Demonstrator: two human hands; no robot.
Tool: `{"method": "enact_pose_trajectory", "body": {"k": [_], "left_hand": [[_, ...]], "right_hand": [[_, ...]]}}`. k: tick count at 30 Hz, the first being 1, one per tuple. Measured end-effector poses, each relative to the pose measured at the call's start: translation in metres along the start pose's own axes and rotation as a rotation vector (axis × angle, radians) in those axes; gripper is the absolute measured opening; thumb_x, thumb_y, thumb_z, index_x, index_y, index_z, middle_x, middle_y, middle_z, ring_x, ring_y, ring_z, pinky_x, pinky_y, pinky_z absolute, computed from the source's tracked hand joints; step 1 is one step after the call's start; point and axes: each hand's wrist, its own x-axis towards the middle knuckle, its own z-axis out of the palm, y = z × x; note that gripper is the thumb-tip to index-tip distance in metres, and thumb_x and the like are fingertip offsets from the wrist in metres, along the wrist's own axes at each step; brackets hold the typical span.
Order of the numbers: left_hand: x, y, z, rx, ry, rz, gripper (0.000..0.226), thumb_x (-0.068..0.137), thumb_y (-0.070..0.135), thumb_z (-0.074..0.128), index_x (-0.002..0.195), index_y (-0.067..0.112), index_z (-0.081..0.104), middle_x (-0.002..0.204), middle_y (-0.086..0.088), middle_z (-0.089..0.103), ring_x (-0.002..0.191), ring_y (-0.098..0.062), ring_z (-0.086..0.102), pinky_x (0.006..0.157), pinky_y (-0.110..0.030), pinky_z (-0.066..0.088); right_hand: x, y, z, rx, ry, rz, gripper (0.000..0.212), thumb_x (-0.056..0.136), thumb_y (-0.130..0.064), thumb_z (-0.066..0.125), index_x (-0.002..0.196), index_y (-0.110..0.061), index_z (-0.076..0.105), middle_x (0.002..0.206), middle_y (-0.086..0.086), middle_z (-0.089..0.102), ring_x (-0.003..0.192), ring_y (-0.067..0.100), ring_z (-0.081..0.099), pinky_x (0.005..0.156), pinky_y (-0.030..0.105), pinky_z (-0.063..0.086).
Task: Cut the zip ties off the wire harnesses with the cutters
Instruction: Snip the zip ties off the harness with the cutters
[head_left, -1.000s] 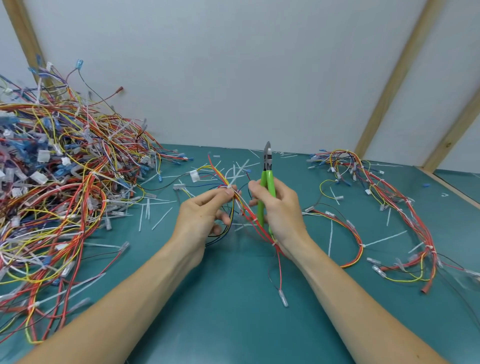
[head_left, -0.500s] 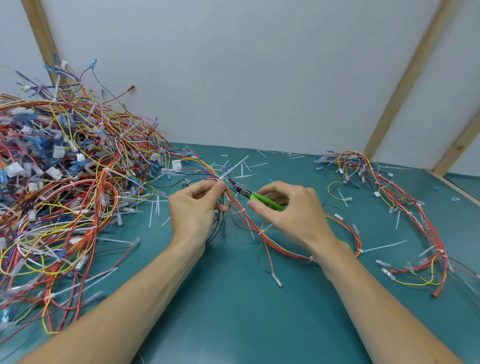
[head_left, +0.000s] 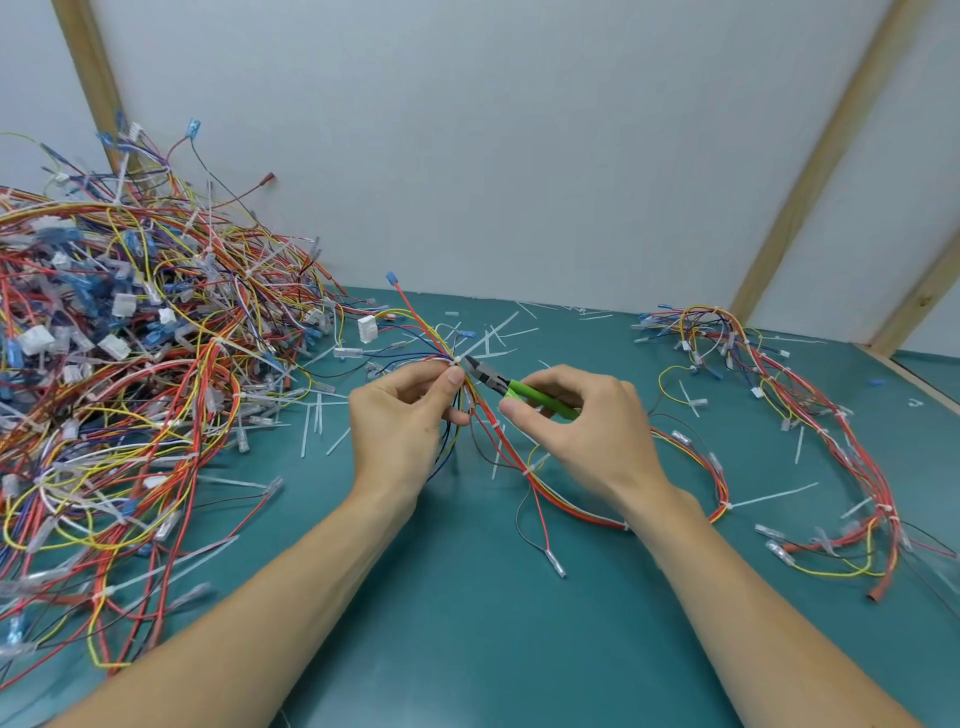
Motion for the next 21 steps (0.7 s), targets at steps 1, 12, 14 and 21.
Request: {"method": "enact_pose_trajectory", "body": {"k": [1,12,14,21], "left_hand": [[0.0001,0.0001,0.0005,-0.002,-0.001,0.000,0.007,0.089,0.016,0.076,0.083,0.020,0.076,0.073,0.004,0.076,0.054,-0.012,0.069,0.049,-0.011,0.043],[0.0000,-0.0005,-0.0008,-0.001,-0.020,0.007,0.009,0.091,0.015,0.074,0.084,0.020,0.075,0.072,0.005,0.075,0.056,-0.010,0.069,0.044,-0.015,0.041],[-0.0002,-0.0012,-0.0006,-0.002,-0.026,0.006,0.005,0.090,0.015,0.074,0.086,0.017,0.076,0.073,0.005,0.075,0.056,-0.011,0.070,0.047,-0.013,0.042],[0.0005,-0.0038,-0.0006,0.001,-0.032,0.012,0.004,0.091,0.014,0.074,0.087,0.015,0.075,0.073,0.006,0.074,0.057,-0.010,0.070,0.051,-0.010,0.043]], "right_hand": [[0.0000,-0.0002,-0.0004,0.000,0.005,0.001,0.041,0.076,-0.073,0.068,0.089,-0.036,0.076,0.081,-0.022,0.074,0.081,0.003,0.071,0.079,0.036,0.058],[-0.0026,-0.0043,-0.0014,0.005,0.019,-0.019,0.040,0.077,-0.072,0.067,0.091,-0.035,0.076,0.083,-0.022,0.074,0.083,0.001,0.071,0.079,0.036,0.058],[-0.0027,-0.0048,-0.0011,0.027,0.032,-0.004,0.040,0.077,-0.072,0.068,0.091,-0.035,0.076,0.082,-0.022,0.074,0.083,0.002,0.071,0.080,0.037,0.059],[-0.0032,-0.0060,-0.0008,-0.015,0.070,-0.033,0.037,0.078,-0.069,0.069,0.090,-0.034,0.076,0.078,-0.021,0.073,0.076,0.002,0.069,0.072,0.033,0.057]]}}
